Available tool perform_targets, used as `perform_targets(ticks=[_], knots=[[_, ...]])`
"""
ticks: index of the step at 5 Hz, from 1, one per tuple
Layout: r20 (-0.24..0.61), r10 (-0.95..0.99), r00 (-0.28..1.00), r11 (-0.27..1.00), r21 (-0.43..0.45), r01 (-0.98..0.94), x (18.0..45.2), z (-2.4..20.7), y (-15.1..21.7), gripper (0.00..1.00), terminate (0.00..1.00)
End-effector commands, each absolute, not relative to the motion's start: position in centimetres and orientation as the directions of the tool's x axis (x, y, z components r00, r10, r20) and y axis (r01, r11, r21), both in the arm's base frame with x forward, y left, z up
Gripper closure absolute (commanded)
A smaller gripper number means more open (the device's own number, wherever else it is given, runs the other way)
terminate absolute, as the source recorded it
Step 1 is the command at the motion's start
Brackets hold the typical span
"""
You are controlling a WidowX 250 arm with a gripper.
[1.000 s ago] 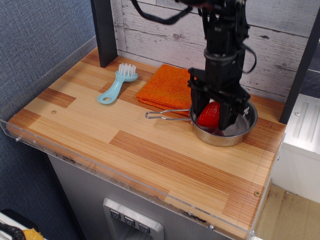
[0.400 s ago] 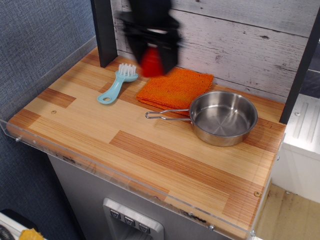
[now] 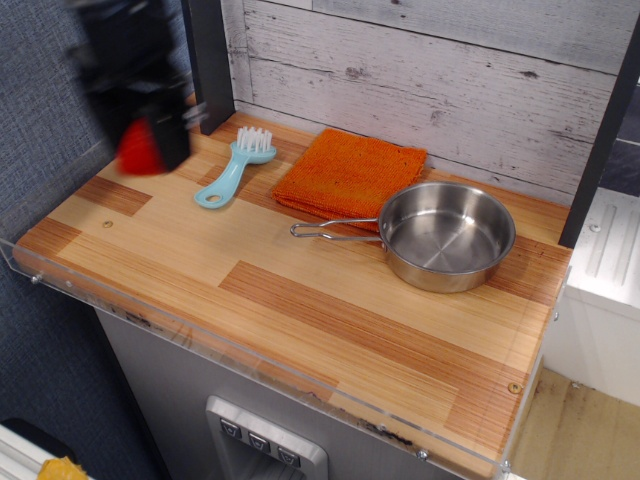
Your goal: Pick up strawberry in pot place on left side of table
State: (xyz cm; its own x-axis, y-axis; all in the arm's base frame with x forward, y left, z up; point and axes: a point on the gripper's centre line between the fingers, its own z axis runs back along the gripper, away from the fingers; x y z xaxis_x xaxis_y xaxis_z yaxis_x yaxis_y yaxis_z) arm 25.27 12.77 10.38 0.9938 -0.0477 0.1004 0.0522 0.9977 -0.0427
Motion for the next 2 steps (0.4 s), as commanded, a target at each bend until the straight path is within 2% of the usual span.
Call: perform_targets(ticks=[1, 2], knots=[[0.091, -0.015, 0.996, 0.999, 0.037, 0.012, 23.7, 9.3, 17.5, 1.00, 0.00], [0.068, -0.016, 0.998, 1.000, 0.028, 0.014, 23.7, 7.8, 17.0, 1.00, 0.00]])
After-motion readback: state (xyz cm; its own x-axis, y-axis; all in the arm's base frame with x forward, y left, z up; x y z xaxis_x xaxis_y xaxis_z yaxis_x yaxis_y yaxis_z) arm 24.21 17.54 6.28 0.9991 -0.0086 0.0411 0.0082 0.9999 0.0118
